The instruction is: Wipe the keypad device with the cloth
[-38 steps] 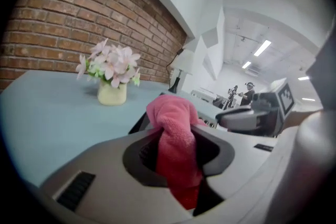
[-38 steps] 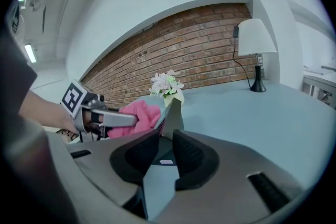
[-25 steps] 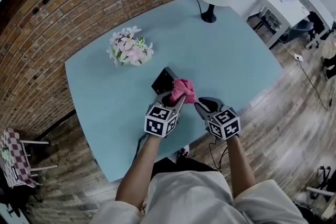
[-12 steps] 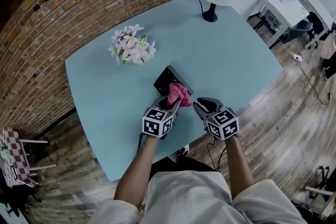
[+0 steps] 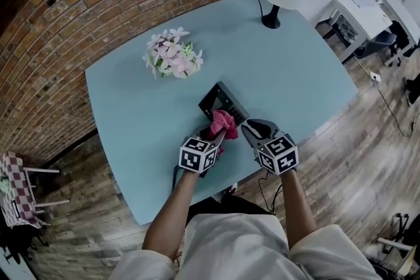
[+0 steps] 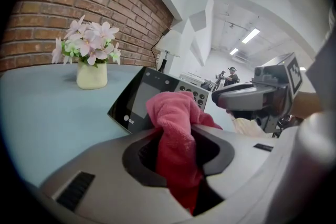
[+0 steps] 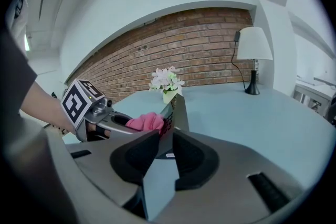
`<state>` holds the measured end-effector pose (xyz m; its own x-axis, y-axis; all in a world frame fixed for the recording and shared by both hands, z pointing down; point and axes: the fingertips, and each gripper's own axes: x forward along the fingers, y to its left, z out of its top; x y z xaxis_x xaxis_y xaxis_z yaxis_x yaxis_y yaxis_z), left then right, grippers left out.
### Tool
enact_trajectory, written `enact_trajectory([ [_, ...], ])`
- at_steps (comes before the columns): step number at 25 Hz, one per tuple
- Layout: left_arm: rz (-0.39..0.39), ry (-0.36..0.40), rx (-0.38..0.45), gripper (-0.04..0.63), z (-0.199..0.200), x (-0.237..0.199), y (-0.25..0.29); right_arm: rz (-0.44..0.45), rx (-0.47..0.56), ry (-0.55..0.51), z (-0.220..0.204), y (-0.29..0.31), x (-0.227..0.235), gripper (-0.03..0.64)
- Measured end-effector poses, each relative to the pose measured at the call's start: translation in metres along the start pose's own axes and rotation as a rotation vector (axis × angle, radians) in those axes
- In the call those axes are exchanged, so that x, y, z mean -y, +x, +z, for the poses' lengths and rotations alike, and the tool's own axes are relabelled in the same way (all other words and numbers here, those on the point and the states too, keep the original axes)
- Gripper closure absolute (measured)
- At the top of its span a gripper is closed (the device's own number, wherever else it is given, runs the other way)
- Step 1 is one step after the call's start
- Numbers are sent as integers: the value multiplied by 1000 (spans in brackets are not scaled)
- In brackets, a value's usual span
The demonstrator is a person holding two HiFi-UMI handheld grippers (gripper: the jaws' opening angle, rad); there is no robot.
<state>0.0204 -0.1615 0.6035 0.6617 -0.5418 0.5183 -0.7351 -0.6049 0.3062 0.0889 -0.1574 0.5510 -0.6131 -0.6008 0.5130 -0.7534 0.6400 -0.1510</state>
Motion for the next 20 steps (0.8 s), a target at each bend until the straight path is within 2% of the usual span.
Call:
enact_trajectory([
  [8, 13, -22, -36, 446, -12, -7, -4, -19, 60, -5, 16, -1, 14, 509],
  [13, 83, -7, -64, 446, -25, -18, -8, 15, 69, -16, 18, 11, 15, 511],
  [20, 133, -61, -103, 446, -41, -31, -27, 13, 60, 4, 17, 7, 16, 509],
])
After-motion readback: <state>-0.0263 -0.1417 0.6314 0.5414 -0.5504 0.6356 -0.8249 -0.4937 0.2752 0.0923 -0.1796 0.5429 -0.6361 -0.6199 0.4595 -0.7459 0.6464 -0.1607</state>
